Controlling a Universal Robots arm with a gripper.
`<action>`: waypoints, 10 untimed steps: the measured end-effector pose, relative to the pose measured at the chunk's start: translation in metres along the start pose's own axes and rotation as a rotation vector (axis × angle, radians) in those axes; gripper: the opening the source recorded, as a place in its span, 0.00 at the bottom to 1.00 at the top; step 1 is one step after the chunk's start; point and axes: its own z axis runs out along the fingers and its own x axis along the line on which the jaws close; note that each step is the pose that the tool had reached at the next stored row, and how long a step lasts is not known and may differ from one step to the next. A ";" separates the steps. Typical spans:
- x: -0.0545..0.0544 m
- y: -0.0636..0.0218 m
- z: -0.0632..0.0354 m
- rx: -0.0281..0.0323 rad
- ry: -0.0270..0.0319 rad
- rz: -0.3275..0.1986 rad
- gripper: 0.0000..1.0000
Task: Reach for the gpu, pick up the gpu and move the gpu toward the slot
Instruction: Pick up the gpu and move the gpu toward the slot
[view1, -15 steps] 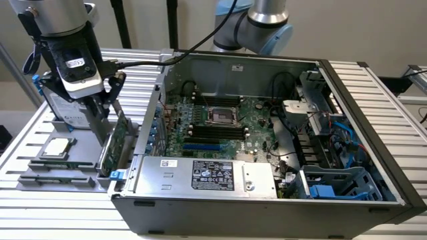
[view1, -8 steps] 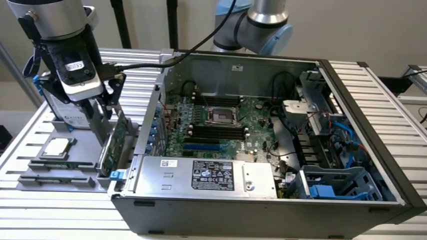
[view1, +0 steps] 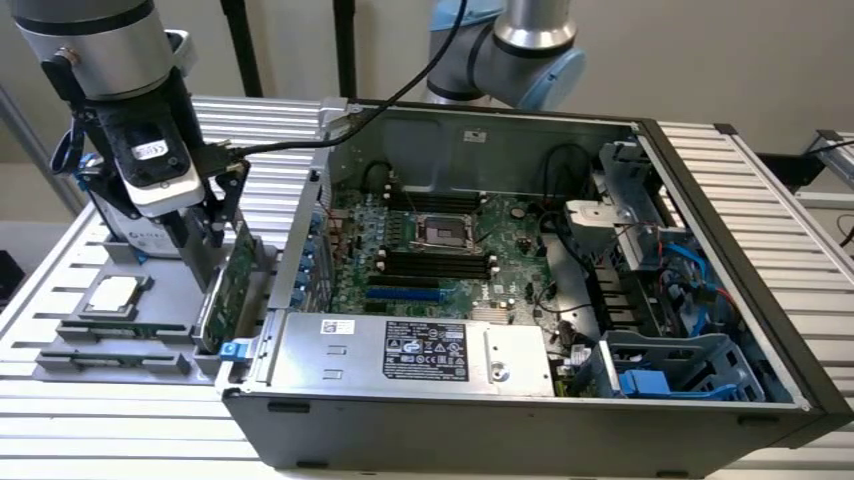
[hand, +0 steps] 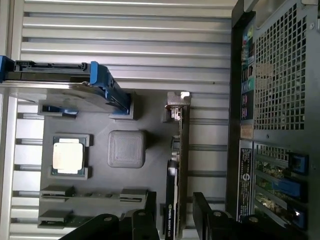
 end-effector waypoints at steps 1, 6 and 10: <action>0.000 0.0000 0.0018 0.0010 -0.0014 0.000 0.42; 0.001 -0.0003 0.0104 0.0067 -0.0084 0.000 0.42; 0.002 -0.0005 0.0169 0.0124 -0.0147 -0.001 0.42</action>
